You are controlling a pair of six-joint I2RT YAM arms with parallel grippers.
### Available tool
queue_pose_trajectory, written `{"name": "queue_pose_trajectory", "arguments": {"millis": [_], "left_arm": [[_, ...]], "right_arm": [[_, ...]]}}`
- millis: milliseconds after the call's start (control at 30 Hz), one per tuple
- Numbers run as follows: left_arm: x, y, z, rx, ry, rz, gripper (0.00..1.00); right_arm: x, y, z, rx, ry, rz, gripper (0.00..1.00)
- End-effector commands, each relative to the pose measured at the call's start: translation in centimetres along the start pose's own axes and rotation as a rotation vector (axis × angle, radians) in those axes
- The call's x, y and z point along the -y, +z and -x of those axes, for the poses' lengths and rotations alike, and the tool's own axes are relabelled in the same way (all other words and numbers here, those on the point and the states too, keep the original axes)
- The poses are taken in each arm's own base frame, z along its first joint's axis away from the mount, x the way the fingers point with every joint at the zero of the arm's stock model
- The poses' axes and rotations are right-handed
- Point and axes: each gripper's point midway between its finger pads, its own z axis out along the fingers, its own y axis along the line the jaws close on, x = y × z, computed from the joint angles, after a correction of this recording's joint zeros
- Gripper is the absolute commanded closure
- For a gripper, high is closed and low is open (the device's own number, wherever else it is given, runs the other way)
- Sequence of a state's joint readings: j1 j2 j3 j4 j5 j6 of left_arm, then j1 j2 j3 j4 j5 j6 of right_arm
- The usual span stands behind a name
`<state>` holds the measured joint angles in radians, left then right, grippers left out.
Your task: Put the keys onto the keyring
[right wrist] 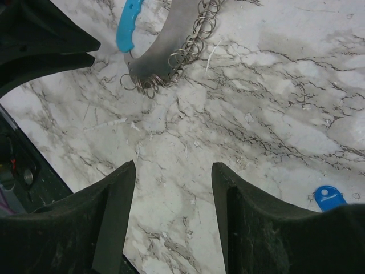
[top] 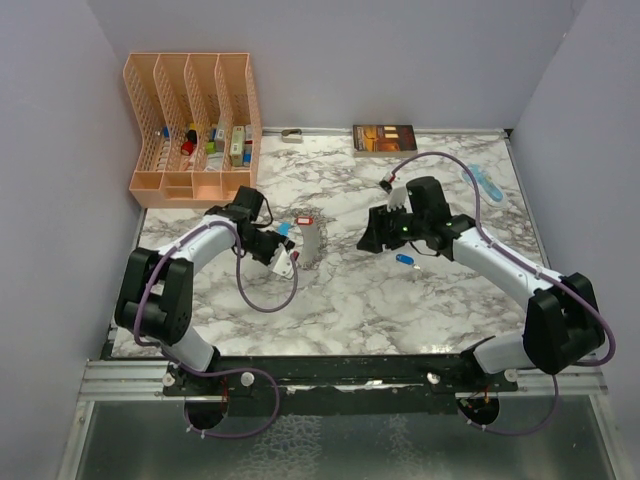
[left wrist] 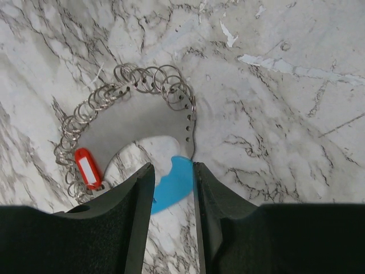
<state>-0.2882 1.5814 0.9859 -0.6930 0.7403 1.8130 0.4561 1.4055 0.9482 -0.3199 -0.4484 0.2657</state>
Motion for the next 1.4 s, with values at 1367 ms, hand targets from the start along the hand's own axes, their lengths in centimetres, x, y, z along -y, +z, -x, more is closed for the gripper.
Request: {"name": "queue_pose_trajectory", "arguments": {"millis": [1367], "left_arm": [[0.3, 5.6, 1.7, 0.088, -0.159, -0.12, 0.74]], "right_arm": [[1.6, -0.1, -1.1, 0.002, 0.01, -0.077, 0.48]]}}
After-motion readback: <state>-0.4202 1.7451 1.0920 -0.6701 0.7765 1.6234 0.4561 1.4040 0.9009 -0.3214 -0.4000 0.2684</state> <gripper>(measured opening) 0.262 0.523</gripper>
